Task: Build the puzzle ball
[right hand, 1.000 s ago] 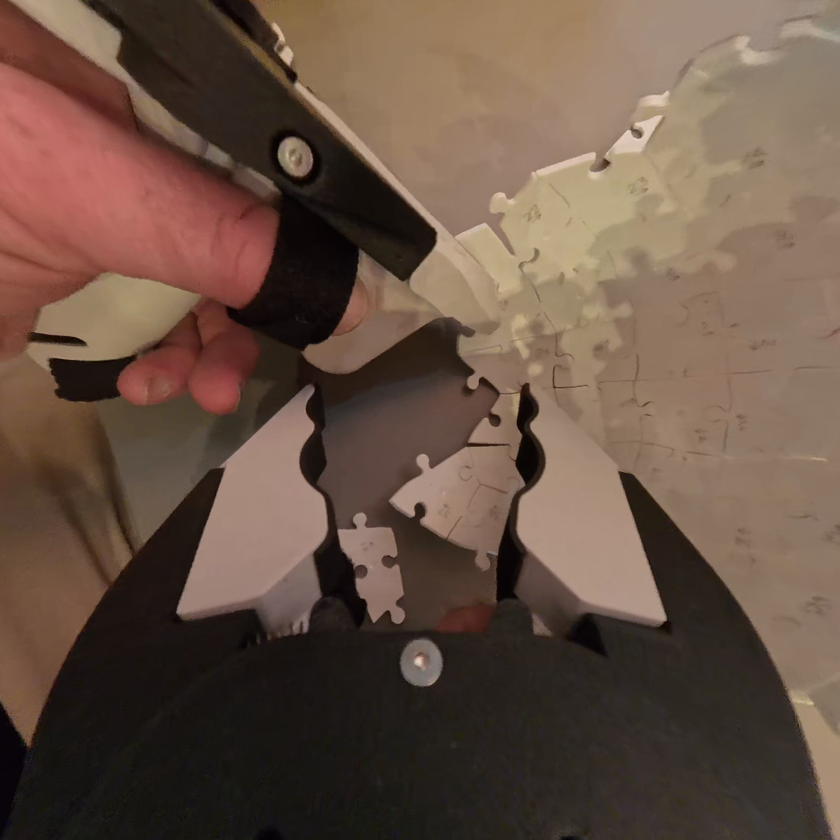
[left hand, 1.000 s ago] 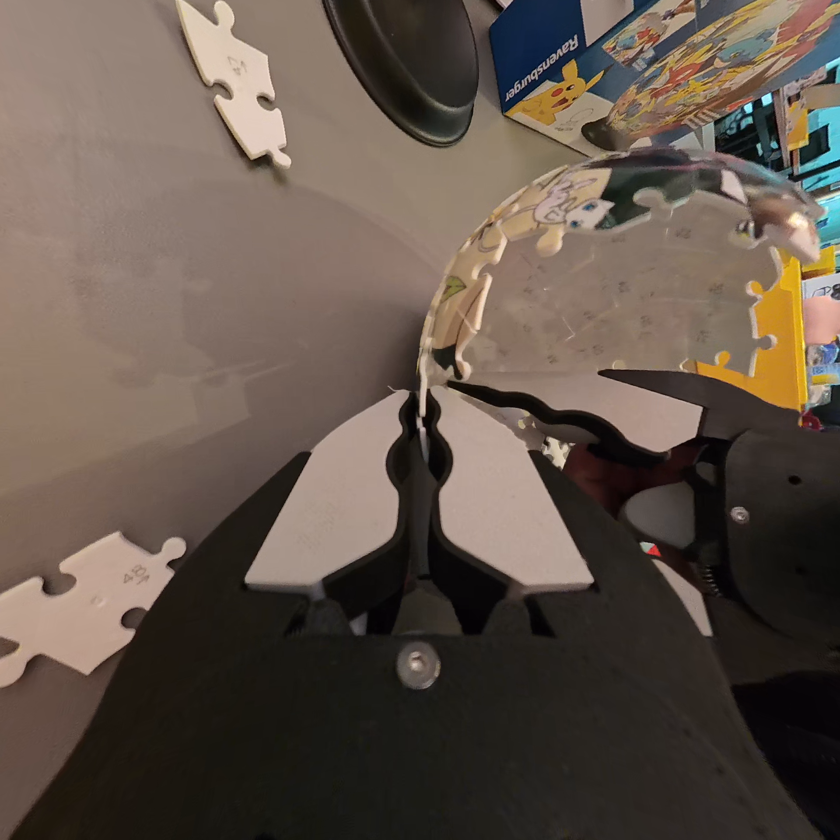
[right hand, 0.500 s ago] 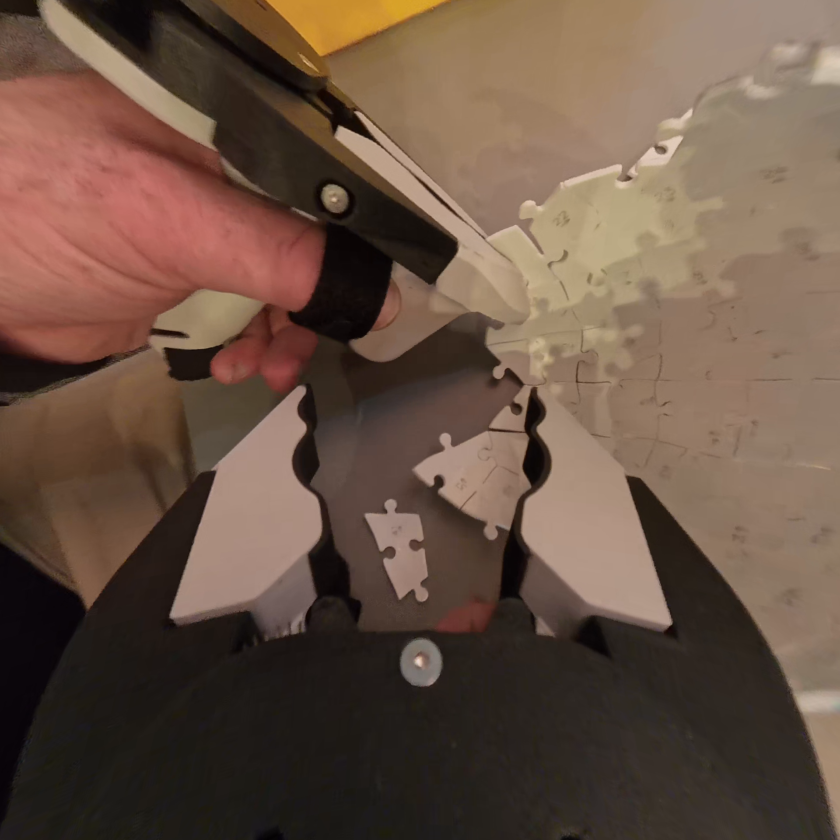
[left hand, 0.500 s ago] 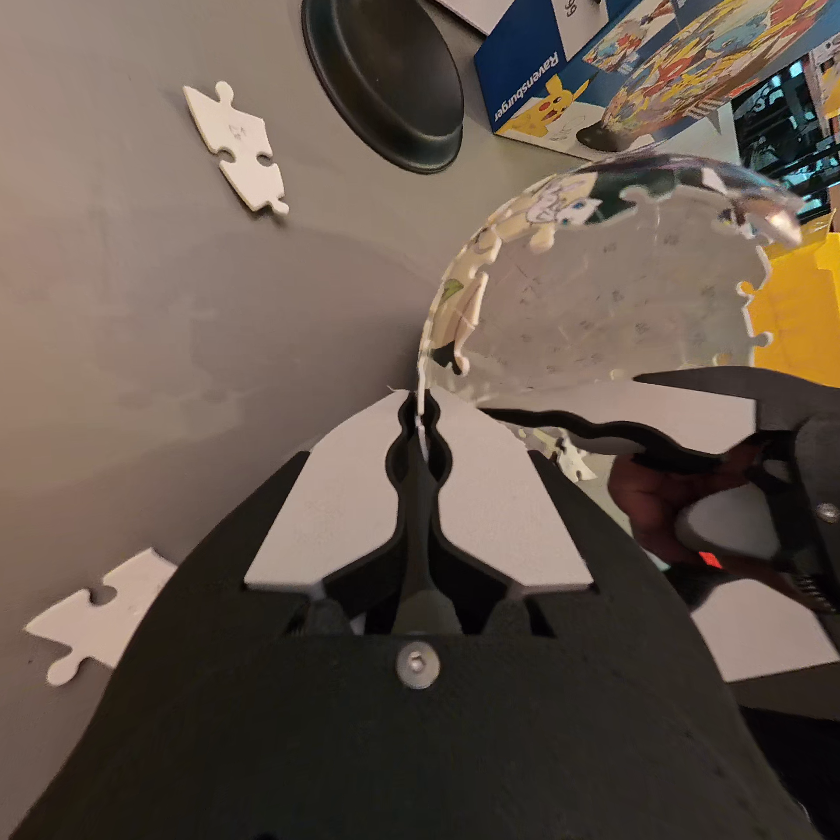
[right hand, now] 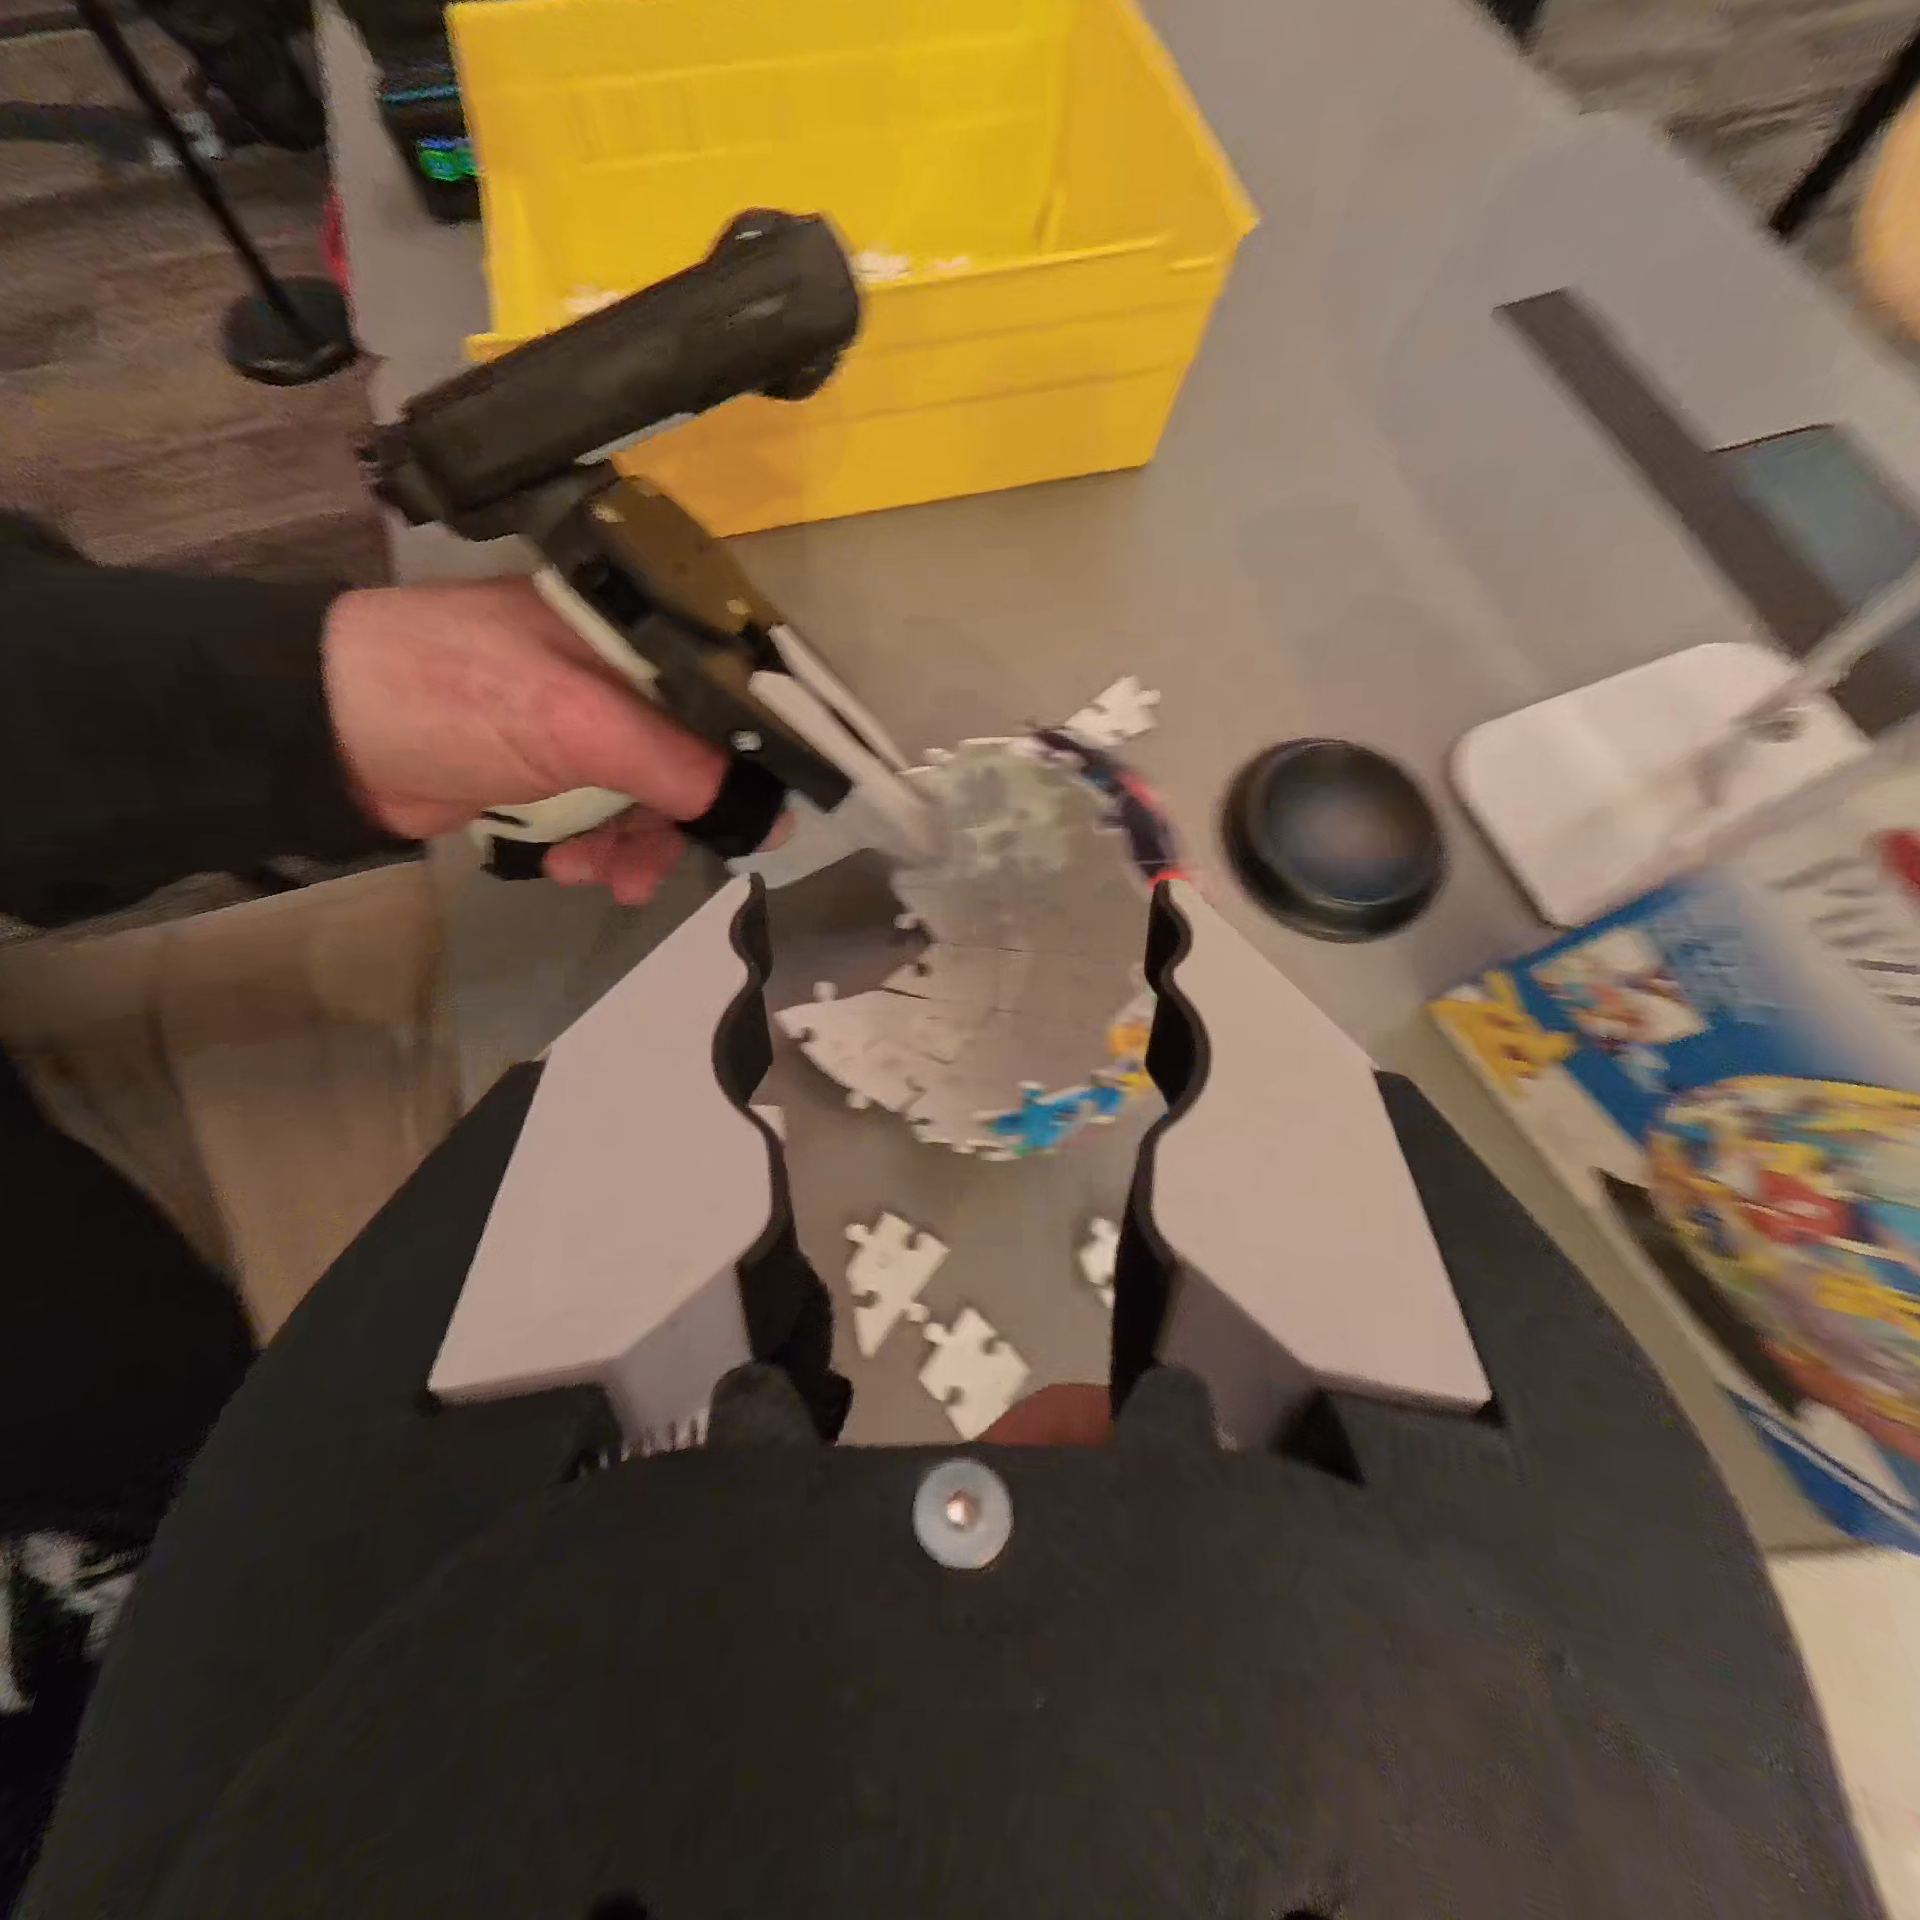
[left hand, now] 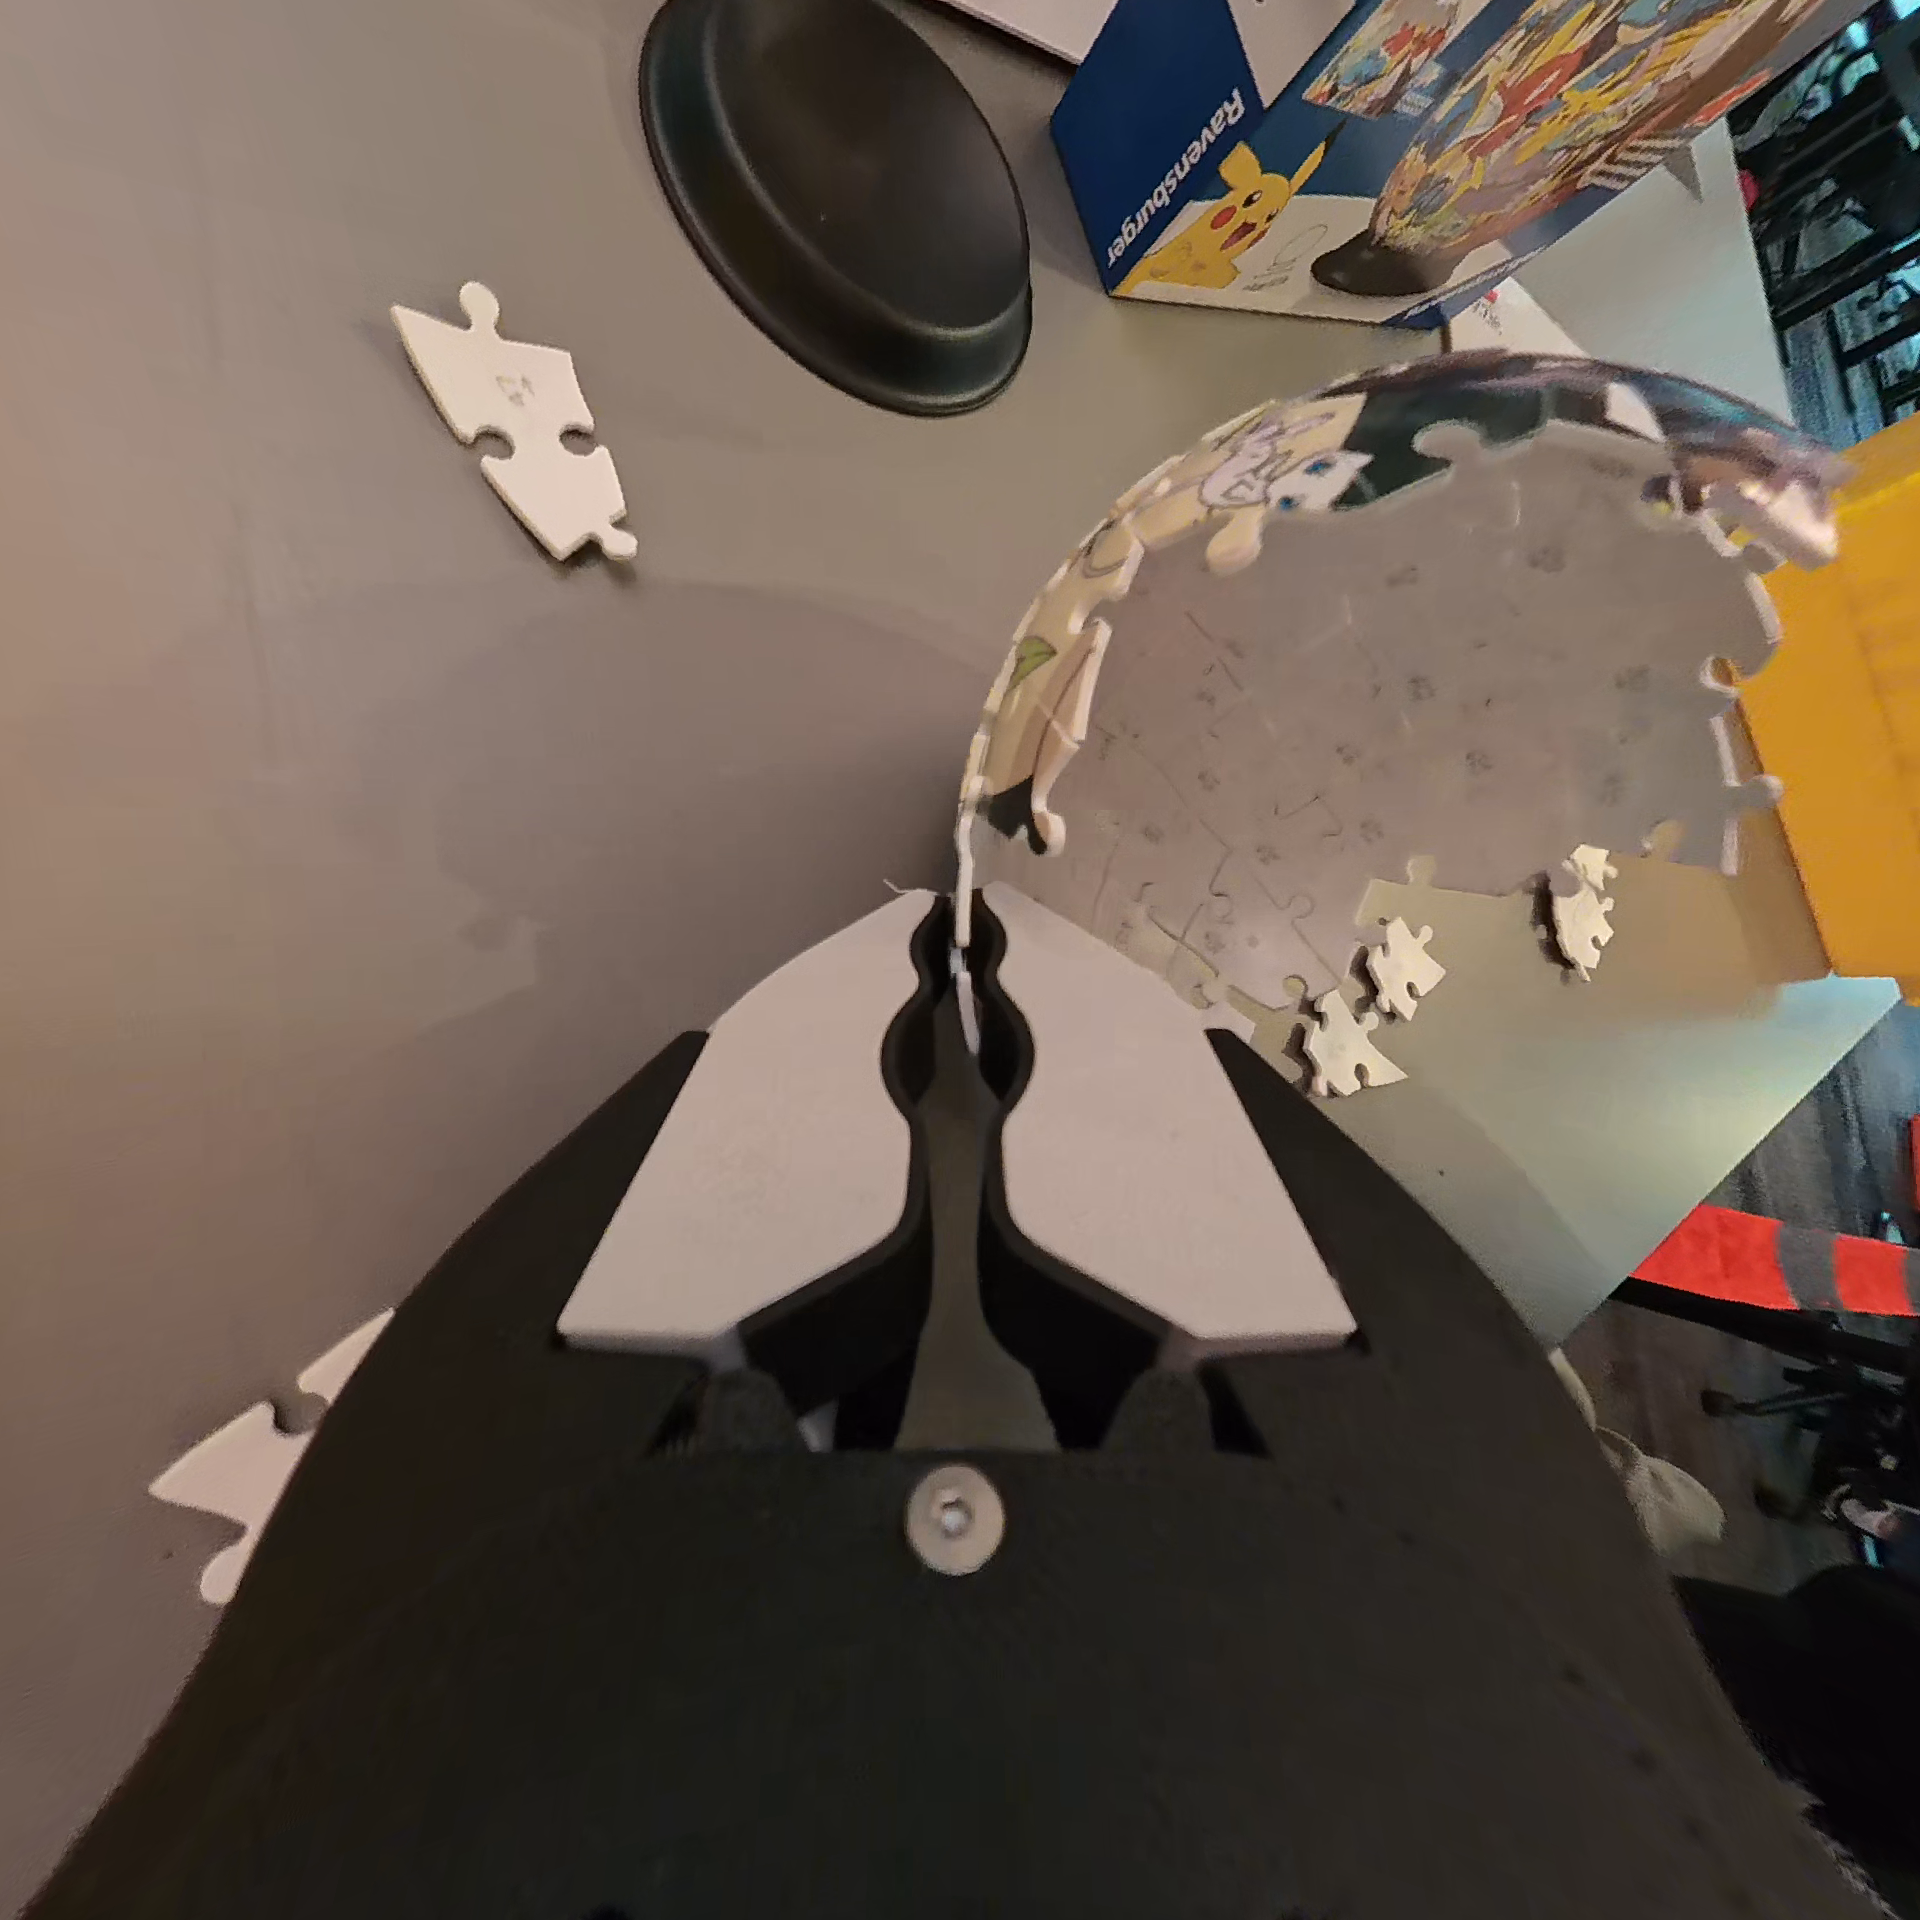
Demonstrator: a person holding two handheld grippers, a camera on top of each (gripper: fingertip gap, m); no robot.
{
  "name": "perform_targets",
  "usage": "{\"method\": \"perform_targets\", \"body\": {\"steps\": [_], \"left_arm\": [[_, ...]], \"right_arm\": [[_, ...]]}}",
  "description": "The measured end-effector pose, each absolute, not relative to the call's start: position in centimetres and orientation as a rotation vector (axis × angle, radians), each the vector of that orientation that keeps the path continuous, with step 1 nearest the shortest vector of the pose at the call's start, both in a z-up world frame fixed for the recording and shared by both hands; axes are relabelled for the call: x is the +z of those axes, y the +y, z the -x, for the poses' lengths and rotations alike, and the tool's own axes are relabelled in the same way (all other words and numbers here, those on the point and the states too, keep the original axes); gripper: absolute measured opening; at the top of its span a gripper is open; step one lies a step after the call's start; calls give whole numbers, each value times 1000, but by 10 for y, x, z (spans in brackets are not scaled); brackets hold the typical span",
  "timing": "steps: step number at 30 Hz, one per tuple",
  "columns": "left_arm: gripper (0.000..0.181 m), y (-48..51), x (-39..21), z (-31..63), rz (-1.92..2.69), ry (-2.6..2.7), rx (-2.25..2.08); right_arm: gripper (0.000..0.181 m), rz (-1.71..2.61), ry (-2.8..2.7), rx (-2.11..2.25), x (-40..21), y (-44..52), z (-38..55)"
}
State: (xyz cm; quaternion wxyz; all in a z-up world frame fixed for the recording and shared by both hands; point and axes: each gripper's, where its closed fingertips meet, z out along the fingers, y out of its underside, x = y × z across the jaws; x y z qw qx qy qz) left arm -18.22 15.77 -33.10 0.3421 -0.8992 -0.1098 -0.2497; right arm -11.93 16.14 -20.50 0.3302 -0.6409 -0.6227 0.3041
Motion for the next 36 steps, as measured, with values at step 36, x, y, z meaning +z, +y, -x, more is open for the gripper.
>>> {"method": "perform_targets", "body": {"steps": [36], "left_arm": [[3,172,-323,184,2338,-82,-469]], "right_arm": [[43,1488,-2055,407,-219,205,135]]}}
